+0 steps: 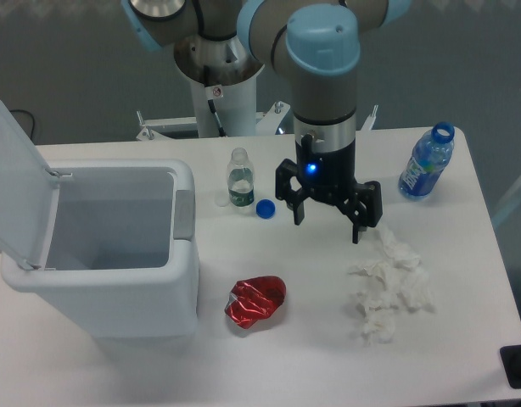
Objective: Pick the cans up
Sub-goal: 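Move the open gripper down toward the crushed red can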
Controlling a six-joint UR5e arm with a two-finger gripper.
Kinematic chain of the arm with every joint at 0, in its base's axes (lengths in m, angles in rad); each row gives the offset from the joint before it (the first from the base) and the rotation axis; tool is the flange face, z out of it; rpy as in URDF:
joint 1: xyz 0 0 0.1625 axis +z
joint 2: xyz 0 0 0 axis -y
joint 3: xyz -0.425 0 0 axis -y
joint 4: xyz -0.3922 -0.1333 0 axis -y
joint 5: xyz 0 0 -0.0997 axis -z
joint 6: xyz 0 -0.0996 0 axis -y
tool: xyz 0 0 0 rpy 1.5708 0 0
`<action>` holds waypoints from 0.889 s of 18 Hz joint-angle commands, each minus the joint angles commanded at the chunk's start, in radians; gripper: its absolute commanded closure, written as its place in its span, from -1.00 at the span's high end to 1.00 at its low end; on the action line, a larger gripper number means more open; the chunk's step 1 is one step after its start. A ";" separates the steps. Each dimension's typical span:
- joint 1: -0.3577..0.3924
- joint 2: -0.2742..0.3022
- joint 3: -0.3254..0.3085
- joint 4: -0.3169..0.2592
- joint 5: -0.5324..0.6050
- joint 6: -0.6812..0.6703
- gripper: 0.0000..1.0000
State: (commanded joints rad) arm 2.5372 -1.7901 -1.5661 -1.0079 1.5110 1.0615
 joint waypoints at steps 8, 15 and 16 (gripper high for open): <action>-0.020 -0.055 -0.003 0.003 -0.008 -0.002 1.00; -0.035 -0.107 -0.049 0.068 -0.034 -0.009 1.00; -0.041 -0.118 -0.049 0.068 -0.032 -0.023 1.00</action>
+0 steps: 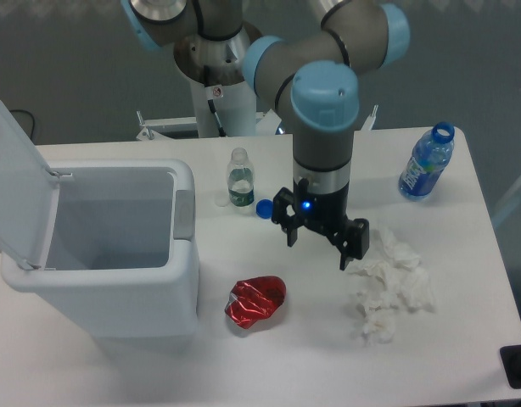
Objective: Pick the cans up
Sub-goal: 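Move the open gripper down toward the crushed red can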
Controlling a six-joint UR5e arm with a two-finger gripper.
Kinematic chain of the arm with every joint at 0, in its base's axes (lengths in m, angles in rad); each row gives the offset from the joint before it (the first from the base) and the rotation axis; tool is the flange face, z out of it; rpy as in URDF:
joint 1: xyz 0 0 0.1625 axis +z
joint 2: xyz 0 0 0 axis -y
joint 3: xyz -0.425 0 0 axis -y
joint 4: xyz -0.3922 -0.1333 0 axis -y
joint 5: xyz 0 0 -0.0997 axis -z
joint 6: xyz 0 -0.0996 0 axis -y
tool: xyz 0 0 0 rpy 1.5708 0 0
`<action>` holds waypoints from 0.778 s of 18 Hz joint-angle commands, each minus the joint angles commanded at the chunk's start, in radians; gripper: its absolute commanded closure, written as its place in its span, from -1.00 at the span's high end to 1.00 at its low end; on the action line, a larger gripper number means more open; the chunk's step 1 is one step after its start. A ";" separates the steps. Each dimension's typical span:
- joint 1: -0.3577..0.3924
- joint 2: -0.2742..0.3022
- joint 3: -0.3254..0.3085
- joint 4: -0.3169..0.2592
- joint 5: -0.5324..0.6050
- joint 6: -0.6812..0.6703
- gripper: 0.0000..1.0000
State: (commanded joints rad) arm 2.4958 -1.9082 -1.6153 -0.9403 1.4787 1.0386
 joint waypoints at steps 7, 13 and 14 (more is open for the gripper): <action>-0.011 -0.020 -0.035 0.000 -0.003 0.124 1.00; -0.005 -0.049 -0.092 0.000 -0.023 0.233 1.00; -0.003 -0.060 -0.097 -0.002 -0.023 0.241 1.00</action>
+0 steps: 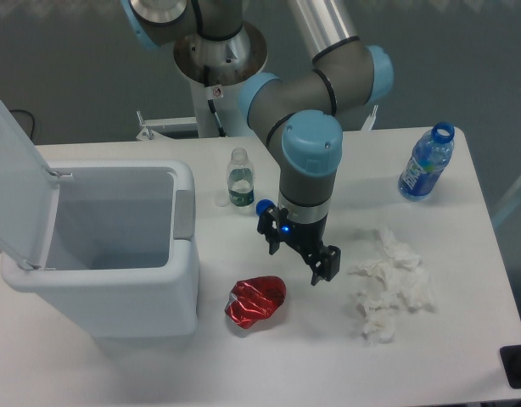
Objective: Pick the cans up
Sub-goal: 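Move the open gripper down toward the crushed red can, then lower the gripper around the crushed red can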
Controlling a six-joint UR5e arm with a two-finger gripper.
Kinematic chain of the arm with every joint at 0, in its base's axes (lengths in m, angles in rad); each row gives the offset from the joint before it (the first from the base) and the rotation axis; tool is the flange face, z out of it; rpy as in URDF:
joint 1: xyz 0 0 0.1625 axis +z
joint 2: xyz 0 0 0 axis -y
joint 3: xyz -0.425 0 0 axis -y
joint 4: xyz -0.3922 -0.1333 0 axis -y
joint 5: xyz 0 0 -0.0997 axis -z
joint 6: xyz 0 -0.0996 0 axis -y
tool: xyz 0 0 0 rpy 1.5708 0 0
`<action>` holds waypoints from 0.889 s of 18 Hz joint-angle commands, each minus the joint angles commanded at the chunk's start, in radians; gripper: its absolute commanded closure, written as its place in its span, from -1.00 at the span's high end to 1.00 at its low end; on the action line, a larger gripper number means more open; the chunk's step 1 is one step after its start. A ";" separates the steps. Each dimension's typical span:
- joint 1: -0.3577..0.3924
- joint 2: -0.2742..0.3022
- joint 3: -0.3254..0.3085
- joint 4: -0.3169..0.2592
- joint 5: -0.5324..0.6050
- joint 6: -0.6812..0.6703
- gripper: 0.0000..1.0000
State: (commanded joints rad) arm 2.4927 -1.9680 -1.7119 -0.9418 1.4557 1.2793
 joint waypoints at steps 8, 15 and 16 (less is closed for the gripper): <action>0.002 -0.038 -0.029 0.002 -0.003 -0.012 1.00; 0.017 -0.061 -0.017 0.003 -0.087 -0.040 1.00; 0.017 -0.063 -0.017 0.003 -0.087 -0.040 1.00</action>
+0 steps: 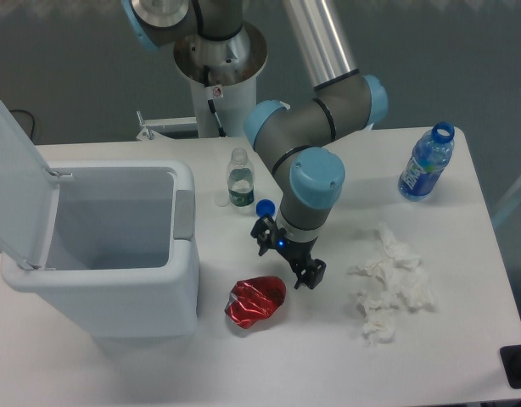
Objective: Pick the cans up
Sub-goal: 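Lower the gripper around the crushed red can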
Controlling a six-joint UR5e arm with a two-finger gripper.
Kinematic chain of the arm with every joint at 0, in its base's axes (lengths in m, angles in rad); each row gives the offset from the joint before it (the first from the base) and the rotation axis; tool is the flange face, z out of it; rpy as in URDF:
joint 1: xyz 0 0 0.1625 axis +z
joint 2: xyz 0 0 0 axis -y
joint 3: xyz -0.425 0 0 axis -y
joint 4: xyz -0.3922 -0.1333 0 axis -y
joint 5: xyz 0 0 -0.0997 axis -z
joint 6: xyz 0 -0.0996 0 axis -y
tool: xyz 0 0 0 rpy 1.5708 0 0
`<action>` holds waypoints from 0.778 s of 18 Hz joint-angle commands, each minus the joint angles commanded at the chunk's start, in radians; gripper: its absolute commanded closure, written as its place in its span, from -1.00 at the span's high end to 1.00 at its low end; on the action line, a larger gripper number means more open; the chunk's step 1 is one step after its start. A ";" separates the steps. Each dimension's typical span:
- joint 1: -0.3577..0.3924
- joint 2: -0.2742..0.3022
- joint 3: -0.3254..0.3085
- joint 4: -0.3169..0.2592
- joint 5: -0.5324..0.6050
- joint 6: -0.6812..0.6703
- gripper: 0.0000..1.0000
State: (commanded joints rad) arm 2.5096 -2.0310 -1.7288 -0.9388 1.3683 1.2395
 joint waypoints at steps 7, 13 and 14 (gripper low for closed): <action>0.000 -0.021 0.015 0.002 -0.018 -0.003 1.00; -0.005 -0.038 0.035 0.003 -0.018 -0.003 1.00; -0.008 -0.043 0.038 0.005 -0.018 -0.003 1.00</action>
State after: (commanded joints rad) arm 2.5020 -2.0739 -1.6905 -0.9342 1.3499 1.2364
